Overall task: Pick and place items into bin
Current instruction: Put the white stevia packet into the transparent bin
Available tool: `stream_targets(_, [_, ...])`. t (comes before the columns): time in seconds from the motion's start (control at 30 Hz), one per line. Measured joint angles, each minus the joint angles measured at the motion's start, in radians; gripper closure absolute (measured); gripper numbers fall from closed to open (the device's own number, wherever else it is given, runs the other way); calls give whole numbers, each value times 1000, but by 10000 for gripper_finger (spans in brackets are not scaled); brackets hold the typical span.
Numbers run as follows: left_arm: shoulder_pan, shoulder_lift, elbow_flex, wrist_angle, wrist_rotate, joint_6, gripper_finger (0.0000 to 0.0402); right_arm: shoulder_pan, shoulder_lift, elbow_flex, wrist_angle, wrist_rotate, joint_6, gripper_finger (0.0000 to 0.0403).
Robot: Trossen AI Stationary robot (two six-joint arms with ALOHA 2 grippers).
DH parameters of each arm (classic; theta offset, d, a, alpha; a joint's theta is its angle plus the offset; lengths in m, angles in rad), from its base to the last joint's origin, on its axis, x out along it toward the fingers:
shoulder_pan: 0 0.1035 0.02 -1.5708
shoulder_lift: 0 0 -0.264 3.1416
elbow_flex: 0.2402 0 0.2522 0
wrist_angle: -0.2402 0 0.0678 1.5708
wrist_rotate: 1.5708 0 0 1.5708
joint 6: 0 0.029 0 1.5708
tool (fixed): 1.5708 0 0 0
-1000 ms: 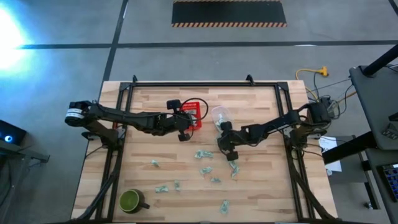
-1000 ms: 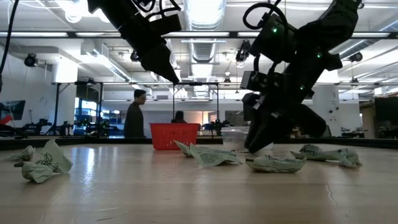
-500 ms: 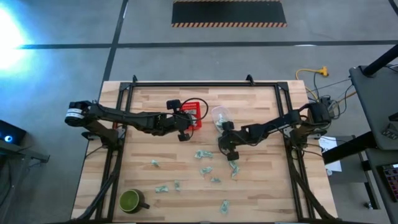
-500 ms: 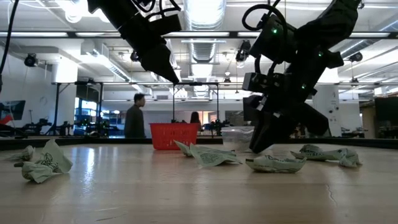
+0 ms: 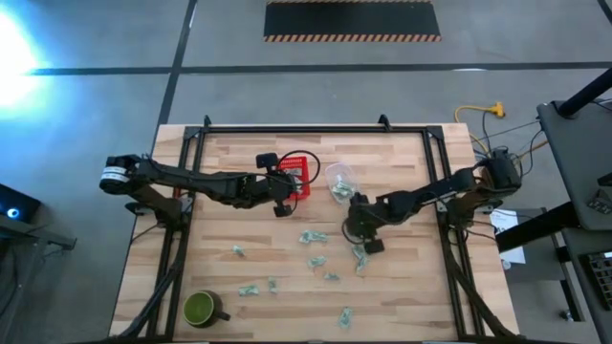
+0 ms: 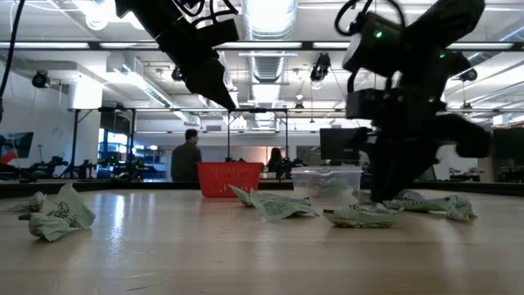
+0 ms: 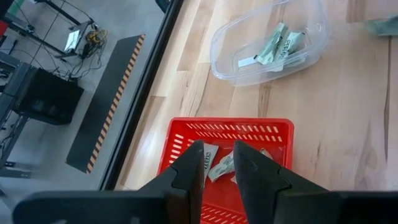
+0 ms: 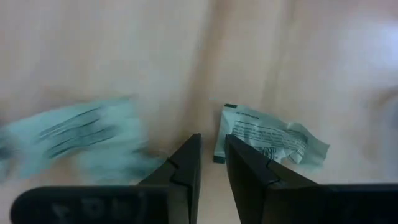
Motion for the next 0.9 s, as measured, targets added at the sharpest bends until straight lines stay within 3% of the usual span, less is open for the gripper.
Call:
stream_targets(0.17, [0,0,-1,0,0,0,331,39,-72,-1,12,-11,-36,343])
stream_targets(0.33, [0,0,-2,0,0,0,331,44,-103,-6,15,55,-31,334])
stream_targets(0.53, [0,0,-4,0,0,-1,331,11,-94,-11,21,103,71,277])
stream_targets(0.9, [0,0,-4,0,0,0,331,-49,-88,-22,34,68,128,181])
